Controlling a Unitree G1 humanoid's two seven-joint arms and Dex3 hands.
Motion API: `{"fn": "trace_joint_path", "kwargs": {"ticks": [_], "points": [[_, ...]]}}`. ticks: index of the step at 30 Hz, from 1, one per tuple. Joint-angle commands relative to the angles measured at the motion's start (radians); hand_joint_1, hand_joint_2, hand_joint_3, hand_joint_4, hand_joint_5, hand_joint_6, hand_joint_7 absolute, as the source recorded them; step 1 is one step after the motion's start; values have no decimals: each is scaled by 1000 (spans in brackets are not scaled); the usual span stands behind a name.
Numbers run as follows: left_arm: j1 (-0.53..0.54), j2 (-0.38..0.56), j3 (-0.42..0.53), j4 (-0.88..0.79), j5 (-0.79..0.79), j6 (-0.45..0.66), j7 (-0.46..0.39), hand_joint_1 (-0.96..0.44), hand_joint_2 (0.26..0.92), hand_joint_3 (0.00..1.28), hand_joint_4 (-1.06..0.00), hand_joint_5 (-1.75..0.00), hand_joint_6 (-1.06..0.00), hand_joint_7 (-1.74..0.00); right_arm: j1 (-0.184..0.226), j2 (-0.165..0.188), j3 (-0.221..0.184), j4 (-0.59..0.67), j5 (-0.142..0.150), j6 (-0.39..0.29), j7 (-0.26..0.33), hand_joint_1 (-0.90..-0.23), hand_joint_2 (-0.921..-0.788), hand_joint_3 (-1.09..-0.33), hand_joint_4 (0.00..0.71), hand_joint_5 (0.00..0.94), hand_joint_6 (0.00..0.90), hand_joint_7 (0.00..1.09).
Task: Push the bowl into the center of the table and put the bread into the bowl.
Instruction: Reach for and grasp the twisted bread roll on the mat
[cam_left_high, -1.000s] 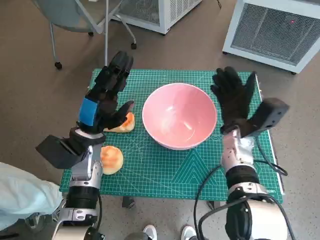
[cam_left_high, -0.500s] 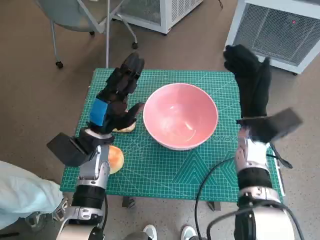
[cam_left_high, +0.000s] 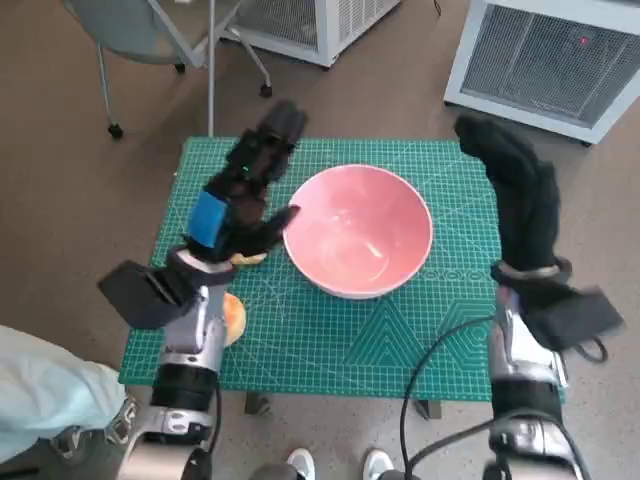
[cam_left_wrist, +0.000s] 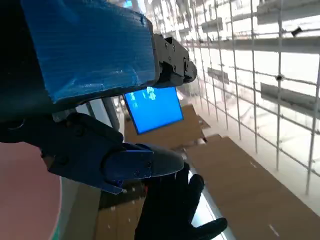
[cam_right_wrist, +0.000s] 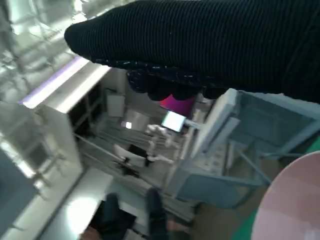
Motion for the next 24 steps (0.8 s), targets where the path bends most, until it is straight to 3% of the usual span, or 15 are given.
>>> {"fn": "trace_joint_path", "kwargs": {"ticks": [1, 9, 24], "points": [[-11, -5, -17, -25, 5, 2, -13, -604, 921, 374, -166, 0, -283, -35, 28, 12, 14, -38, 3, 44, -19, -723, -921, -758, 209, 1, 38, 522], [-20, 6, -29, -23, 37, -21, -16, -611, 921, 376, -162, 0, -282, -37, 22, 12, 34, -36, -16, 66, -27, -732, -921, -741, 208, 0, 30, 536], [-16, 25, -27, -10, 81, -56, 7, -617, 921, 377, -164, -1, -283, -43, 12, 5, 61, -32, -18, 97, -20, -733, -921, -739, 200, 0, 26, 541]]}}
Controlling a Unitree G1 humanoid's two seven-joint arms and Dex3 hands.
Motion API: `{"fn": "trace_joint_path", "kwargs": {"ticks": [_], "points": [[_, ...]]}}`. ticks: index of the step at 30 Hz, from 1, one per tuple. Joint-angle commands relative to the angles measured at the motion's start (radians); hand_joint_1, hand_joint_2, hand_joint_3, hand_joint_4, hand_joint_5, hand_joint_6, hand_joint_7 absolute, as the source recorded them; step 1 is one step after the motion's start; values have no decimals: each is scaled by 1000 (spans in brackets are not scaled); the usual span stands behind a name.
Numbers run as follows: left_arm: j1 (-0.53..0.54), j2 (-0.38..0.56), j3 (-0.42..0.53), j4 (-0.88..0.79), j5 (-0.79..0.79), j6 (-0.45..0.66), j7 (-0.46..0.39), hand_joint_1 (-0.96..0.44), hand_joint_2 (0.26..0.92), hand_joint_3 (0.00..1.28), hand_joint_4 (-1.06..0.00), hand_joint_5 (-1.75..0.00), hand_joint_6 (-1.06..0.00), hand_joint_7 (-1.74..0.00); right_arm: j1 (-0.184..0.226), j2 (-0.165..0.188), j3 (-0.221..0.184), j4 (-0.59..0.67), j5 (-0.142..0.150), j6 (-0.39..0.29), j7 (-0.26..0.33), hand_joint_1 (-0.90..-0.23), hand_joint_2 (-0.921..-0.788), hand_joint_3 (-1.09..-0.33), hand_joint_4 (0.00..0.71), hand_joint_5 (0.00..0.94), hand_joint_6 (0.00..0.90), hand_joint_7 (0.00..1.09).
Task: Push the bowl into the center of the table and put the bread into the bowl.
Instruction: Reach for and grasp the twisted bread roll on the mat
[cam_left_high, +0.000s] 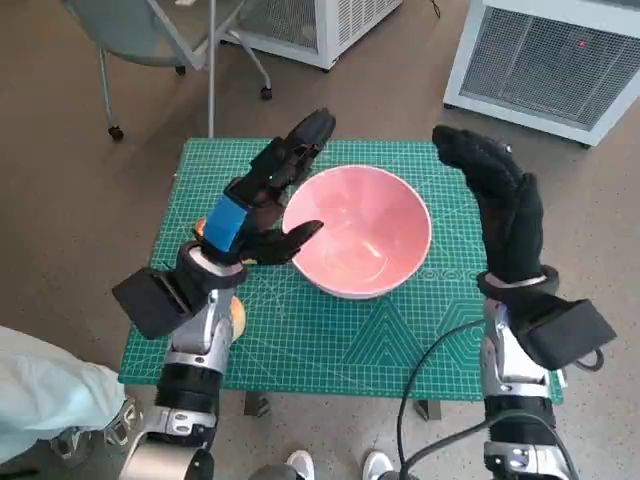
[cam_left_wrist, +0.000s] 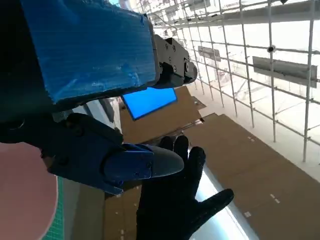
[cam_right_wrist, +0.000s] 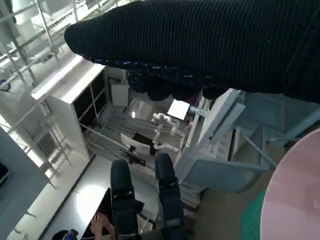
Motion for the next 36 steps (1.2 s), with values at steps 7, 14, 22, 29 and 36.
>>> {"fn": "trace_joint_path", "kwargs": {"ticks": [7, 14, 22, 29, 36], "points": [[1, 10, -8, -3, 28, -23, 22, -627, 921, 375, -164, -1, -283, -47, 0, 0, 20, 4, -16, 33, -4, -736, -921, -737, 200, 2, 25, 541], [13, 19, -5, -6, 44, -39, 37, -614, 921, 374, -165, -1, -282, -49, -23, 7, 29, 27, -24, 35, -1, -741, -921, -734, 205, 4, 23, 539], [21, 29, -1, 1, 57, -63, 53, -607, 921, 371, -171, -4, -277, -50, -57, 2, 38, 81, -22, 27, 14, -730, -921, -742, 210, 5, 16, 528], [32, 37, -1, -2, 67, -79, 68, -610, 921, 369, -175, -5, -272, -49, -78, -1, 39, 111, -10, 27, 38, -718, -921, -750, 210, 4, 17, 524], [44, 42, 0, -3, 77, -89, 82, -615, 921, 366, -184, -9, -271, -49, -92, -5, 37, 126, -2, 34, 62, -718, -921, -749, 207, 2, 19, 521]]}}
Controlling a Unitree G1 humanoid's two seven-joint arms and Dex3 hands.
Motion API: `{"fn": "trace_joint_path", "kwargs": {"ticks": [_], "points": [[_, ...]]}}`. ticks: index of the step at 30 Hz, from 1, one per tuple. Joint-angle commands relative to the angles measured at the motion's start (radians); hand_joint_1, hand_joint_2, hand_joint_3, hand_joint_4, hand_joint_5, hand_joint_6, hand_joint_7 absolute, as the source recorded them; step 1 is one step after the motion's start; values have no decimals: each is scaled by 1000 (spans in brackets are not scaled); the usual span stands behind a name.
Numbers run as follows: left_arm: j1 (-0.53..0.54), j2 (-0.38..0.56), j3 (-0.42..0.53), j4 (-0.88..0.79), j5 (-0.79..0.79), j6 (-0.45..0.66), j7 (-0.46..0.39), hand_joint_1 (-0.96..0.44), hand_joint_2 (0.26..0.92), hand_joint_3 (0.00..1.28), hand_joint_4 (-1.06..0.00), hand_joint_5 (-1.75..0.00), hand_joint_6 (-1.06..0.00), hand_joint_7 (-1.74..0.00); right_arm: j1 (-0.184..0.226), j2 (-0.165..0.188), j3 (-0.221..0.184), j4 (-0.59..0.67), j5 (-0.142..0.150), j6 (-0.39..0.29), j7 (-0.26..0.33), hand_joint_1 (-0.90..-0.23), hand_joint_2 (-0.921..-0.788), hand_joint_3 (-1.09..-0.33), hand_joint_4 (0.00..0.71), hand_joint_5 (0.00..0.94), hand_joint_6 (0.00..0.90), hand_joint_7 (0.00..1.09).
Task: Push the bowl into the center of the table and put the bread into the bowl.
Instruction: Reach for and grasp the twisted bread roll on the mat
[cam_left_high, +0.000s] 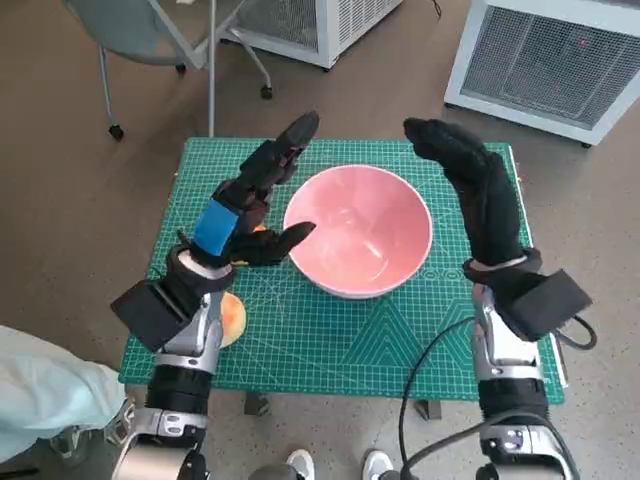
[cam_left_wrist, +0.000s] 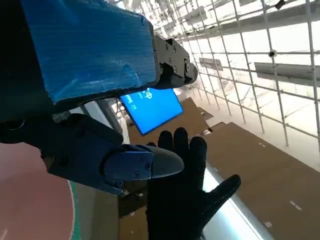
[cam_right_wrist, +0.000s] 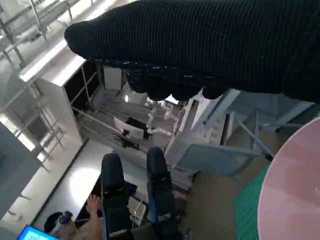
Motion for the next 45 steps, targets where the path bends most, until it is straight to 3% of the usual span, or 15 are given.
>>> {"fn": "trace_joint_path", "kwargs": {"ticks": [1, 25, 31, 34, 37, 40, 43, 45], "points": [[17, 10, -1, -4, 12, -20, 15, -615, 921, 366, -185, -9, -271, -49, -3, -6, 3, 21, 10, 19, 25, -718, -921, -749, 207, 2, 19, 520], [54, 33, -1, -32, 20, -29, 46, -616, 921, 361, -181, -2, -272, -49, -9, -22, 10, -2, -1, 42, 36, -713, -921, -756, 198, 0, 12, 510], [53, 119, 20, -50, 89, -19, 72, -584, 921, 305, -163, -1, -261, -40, -4, -25, 11, 1, -3, 37, 36, -711, -921, -765, 197, 0, 12, 510], [56, 247, 27, -110, 290, 79, 144, -540, 909, 163, -140, 0, -246, -28, -3, -24, 10, 6, -3, 34, 38, -709, -921, -768, 197, 0, 12, 511], [64, 335, 18, -200, 436, 244, 162, -455, 834, 55, -106, -1, -246, -23, -2, -23, 10, 6, -3, 33, 38, -708, -921, -770, 196, 0, 12, 511], [53, 389, -15, -302, 558, 508, 107, -363, 777, 20, -73, -2, -251, -22, 1, -24, 9, 1, 0, 36, 40, -706, -921, -771, 194, 0, 11, 512], [18, 409, -60, -317, 641, 677, 65, -297, 752, 8, -49, -1, -260, -21, 4, -25, 7, -4, 6, 38, 44, -704, -921, -771, 189, 0, 10, 513], [-8, 411, -89, -286, 679, 731, 60, -281, 747, 6, -40, 0, -267, -22, 6, -25, 6, -9, 9, 39, 46, -703, -921, -772, 186, 0, 10, 513]]}}
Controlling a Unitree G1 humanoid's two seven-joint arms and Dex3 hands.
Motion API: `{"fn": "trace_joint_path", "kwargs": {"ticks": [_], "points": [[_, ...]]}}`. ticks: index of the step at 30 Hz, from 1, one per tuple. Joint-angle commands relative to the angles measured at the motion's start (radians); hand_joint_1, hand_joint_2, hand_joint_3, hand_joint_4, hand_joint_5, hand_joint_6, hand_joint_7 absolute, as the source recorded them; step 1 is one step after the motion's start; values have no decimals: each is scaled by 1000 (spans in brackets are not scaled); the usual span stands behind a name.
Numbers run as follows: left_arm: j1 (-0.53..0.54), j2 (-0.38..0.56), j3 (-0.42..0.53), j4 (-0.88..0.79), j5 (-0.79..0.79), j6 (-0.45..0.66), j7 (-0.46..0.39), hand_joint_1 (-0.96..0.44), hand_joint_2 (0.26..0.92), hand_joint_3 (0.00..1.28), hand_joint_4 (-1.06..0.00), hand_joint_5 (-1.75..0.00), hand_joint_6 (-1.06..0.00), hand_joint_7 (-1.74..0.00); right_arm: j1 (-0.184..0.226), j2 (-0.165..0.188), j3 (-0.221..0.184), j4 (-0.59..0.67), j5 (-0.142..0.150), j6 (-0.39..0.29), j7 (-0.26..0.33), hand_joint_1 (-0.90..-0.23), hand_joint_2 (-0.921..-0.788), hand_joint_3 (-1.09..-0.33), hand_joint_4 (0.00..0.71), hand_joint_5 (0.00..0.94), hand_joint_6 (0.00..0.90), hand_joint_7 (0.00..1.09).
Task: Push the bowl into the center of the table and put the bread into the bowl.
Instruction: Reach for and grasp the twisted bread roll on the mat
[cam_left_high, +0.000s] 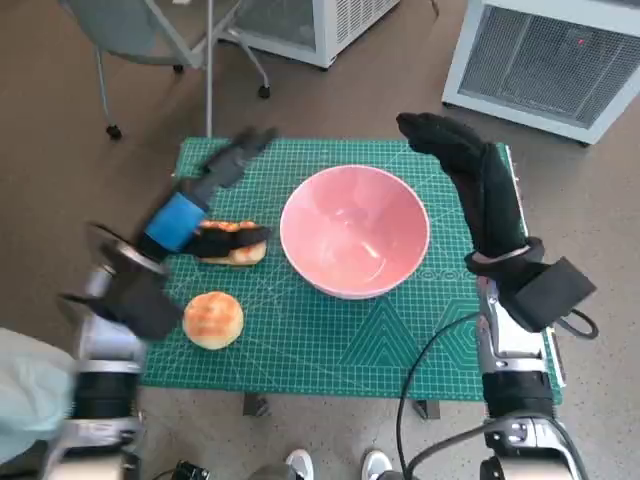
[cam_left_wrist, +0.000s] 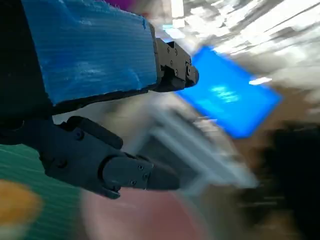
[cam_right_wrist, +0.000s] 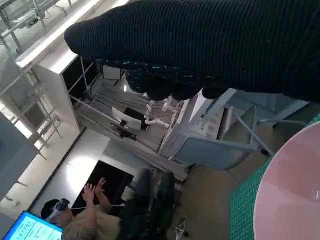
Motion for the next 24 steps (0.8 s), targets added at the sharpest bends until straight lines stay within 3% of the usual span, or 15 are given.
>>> {"fn": "trace_joint_path", "kwargs": {"ticks": [1, 13, 24], "points": [[-65, 67, -105, -61, 217, 370, -62, -266, 744, 4, -39, -1, -274, -23, 28, -4, 4, -3, 5, 14, 16, -702, -921, -773, 185, 0, 9, 514], [-194, 48, -257, 202, 288, 465, -76, -100, 725, 0, -81, -9, -307, -11, 27, 2, -5, 7, 19, 9, 18, -702, -921, -775, 179, 0, 5, 518], [-251, 19, -402, 333, 361, 494, -55, -58, 722, 0, -105, -6, -307, -3, 31, 5, -8, 11, 13, 5, 10, -693, -921, -776, 179, 0, 4, 523]]}}
